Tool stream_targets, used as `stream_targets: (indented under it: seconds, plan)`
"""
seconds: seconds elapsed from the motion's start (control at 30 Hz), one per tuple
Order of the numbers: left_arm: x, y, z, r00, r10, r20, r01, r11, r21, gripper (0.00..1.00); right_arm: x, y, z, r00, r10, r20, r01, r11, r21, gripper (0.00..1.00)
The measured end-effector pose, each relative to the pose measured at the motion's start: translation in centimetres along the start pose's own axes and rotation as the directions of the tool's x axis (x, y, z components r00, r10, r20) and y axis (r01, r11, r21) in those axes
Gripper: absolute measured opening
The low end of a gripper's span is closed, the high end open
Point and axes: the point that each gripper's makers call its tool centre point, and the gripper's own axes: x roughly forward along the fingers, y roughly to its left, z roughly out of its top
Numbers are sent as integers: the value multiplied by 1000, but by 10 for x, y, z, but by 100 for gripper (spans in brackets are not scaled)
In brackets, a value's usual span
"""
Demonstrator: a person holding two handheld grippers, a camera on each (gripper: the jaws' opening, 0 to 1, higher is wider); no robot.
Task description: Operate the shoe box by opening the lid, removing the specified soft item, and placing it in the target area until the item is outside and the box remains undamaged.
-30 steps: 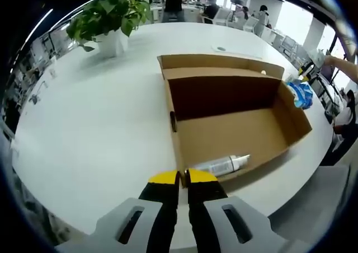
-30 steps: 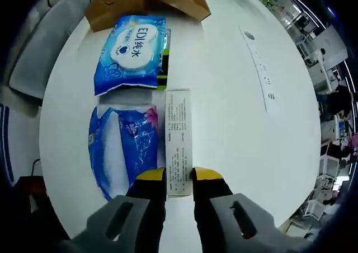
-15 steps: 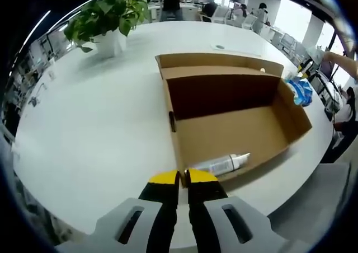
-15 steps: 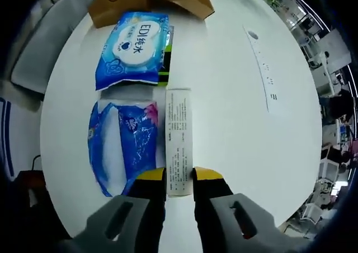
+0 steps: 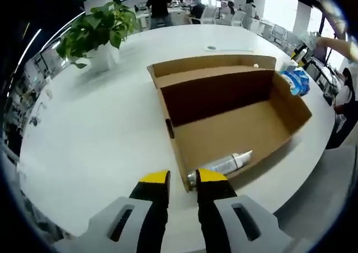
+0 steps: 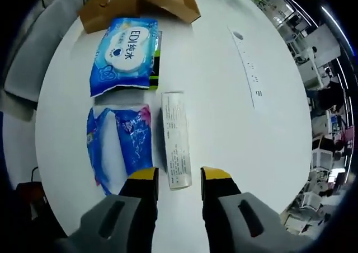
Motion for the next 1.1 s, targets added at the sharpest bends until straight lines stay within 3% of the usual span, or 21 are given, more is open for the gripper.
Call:
stream_targets:
  seconds: [0.43,0.6,0.93,1.1]
  plan:
    - [-9,-3,11,999,-39,38,36,996,83,21,-28,27,7,998,-58,31,54,993,107,33]
    - [-15,-7,18,996,-81,43,73,985,154,22,-37,42,13,995,-81,49,73,987,145,38]
    - [-18,-21,31,981,-191,-16,185,919,350,27,-61,68,42,973,-163,162,110,950,291,49]
    - [-14,-35,39,960,-270,-68,273,863,425,29,-73,84,57,950,-214,226,118,920,372,55]
